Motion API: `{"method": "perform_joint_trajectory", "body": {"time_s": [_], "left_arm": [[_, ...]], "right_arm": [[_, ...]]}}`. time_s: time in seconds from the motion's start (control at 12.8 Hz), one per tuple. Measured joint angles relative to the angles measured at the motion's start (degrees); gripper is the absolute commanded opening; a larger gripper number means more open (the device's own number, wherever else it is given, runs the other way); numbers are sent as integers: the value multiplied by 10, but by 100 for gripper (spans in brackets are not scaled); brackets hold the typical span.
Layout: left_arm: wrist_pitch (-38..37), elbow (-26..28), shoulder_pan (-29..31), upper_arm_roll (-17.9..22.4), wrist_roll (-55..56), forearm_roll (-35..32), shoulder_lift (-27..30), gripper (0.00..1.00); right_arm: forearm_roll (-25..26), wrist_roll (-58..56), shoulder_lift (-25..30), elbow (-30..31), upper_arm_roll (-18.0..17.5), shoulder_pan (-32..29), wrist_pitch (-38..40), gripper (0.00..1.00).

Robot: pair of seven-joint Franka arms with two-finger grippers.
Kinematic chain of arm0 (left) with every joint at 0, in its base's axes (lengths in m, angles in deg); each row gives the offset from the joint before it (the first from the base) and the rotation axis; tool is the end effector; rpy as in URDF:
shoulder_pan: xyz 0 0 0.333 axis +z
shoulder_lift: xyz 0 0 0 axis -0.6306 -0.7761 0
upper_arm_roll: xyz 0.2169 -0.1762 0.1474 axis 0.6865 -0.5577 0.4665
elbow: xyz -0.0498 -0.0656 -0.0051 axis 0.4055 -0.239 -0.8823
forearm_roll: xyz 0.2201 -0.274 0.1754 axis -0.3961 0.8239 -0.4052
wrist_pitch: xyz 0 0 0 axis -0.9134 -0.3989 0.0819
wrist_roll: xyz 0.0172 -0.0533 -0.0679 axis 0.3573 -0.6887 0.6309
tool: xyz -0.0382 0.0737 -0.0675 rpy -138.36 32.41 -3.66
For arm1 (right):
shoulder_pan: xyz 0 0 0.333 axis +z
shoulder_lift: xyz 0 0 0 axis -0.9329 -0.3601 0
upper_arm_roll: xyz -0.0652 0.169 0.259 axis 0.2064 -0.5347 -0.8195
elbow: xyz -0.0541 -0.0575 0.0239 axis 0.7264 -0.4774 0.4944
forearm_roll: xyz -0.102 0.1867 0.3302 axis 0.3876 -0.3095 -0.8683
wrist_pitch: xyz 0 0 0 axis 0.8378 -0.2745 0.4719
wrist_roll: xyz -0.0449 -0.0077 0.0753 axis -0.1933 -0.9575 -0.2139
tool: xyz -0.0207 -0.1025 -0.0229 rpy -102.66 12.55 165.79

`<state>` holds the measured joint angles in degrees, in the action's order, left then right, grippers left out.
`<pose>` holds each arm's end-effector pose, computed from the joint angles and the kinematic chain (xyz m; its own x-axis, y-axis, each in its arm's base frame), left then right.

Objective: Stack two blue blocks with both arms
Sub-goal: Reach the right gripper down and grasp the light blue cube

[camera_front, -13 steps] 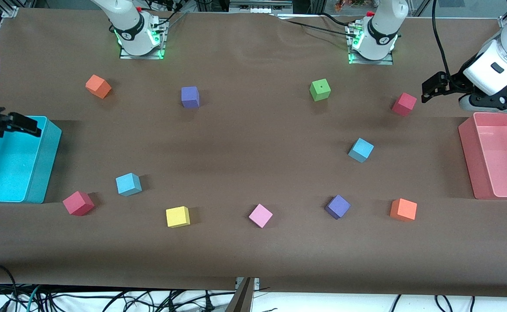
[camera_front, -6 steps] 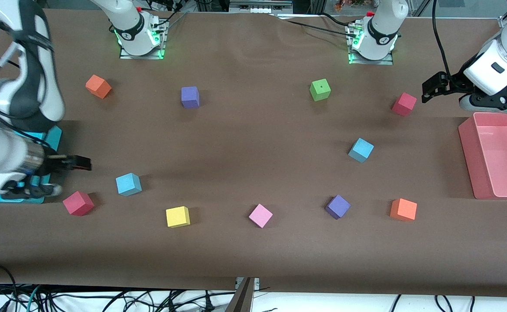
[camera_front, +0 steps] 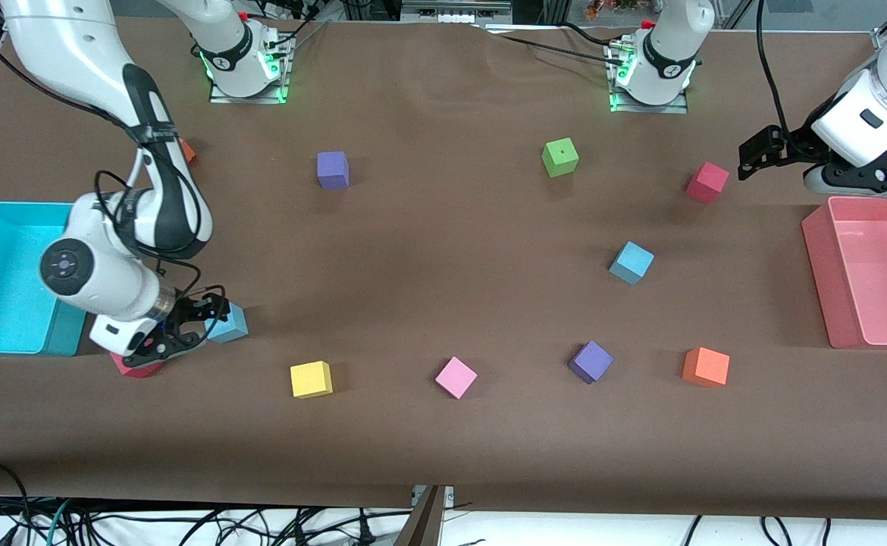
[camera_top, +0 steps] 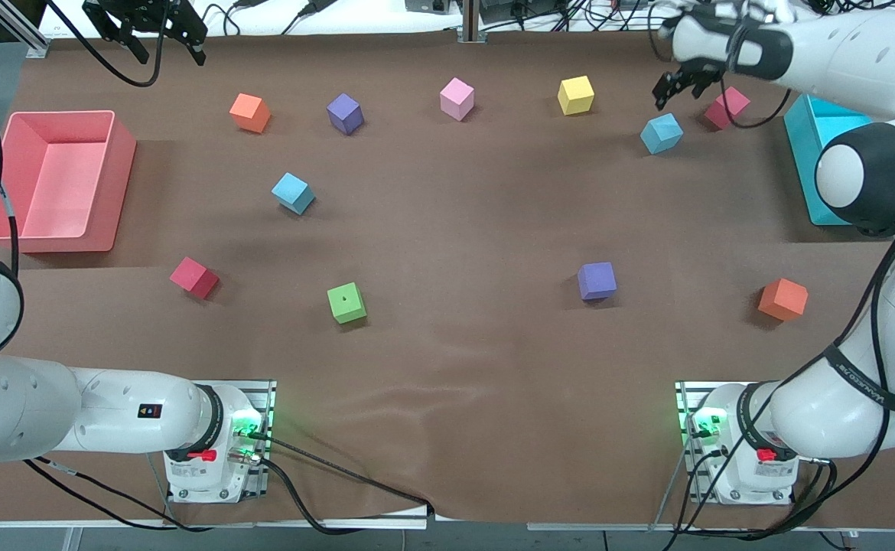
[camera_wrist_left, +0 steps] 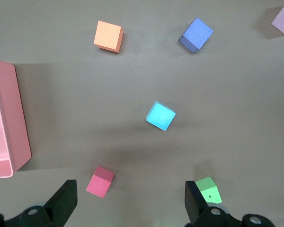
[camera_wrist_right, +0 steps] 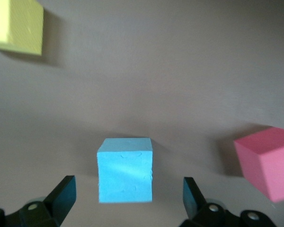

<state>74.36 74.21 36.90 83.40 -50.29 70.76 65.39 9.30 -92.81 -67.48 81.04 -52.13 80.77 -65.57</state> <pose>0.5312 -0.0469 0.5952 0.9960 -0.0466 -0.0767 -0.0457 -0.9989 0.0136 0.6729 0.0623 0.2666 0.9283 0.3713 0.0191 0.3709 -0.9284 0.0235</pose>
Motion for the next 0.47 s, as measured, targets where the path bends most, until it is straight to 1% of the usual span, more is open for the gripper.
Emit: {"method": "perform_joint_trajectory", "body": {"time_s": [0.16, 0.47], "left_arm": [[0, 0, 0, 0, 0, 0, 0, 100], [0, 0, 1, 1, 0, 0, 0, 100]], "right_arm": [[0, -30, -2, 34, 0, 0, -41, 100], [0, -47, -2, 73, -5, -1, -91, 100]]}}
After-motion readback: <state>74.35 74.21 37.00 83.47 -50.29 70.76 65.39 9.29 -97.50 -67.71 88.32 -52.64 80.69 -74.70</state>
